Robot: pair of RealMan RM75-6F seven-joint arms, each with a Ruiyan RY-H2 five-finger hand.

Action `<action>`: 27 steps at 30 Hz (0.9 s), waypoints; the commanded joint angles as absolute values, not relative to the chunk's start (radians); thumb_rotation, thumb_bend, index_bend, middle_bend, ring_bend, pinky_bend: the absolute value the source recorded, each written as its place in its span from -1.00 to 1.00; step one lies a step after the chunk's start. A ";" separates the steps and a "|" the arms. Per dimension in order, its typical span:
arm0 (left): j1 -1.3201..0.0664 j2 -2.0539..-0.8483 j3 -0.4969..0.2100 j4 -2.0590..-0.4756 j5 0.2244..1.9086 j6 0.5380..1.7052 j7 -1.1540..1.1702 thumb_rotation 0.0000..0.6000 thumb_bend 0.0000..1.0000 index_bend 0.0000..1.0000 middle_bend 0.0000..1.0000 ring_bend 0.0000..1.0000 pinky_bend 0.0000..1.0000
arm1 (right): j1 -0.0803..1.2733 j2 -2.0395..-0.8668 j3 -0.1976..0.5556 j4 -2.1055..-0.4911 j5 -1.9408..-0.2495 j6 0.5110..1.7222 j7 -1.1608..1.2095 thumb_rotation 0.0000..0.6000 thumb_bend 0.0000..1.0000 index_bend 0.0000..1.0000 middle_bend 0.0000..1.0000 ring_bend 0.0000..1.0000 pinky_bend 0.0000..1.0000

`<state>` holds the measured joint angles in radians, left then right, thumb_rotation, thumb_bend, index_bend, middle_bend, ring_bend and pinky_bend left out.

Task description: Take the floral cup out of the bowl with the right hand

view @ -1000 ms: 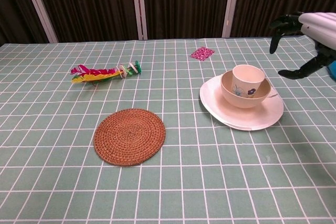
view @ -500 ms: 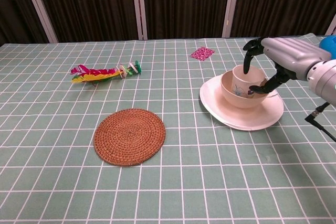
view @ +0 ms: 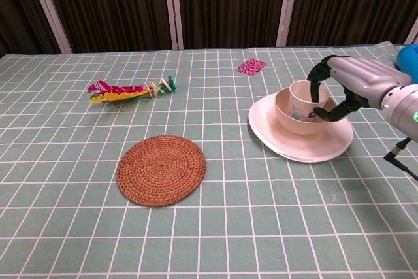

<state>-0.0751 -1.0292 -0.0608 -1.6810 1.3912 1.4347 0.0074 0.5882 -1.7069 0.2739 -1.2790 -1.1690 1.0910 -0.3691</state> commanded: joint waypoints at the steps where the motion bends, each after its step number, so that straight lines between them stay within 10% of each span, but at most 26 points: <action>1: -0.076 -1.029 -0.061 -1.681 1.391 1.434 0.008 1.00 -1.00 -1.00 -1.00 -1.00 -1.00 | 0.589 -1.711 0.267 -1.271 -1.175 1.092 -0.355 1.00 -0.19 0.20 -0.59 -1.00 -1.00; 27: -0.075 -1.033 -0.058 -1.694 1.400 1.445 0.039 1.00 -1.00 -1.00 -1.00 -1.00 -1.00 | 0.384 -1.347 0.222 -1.546 -1.242 1.311 -0.267 1.00 -0.19 0.29 -0.59 -1.00 -1.00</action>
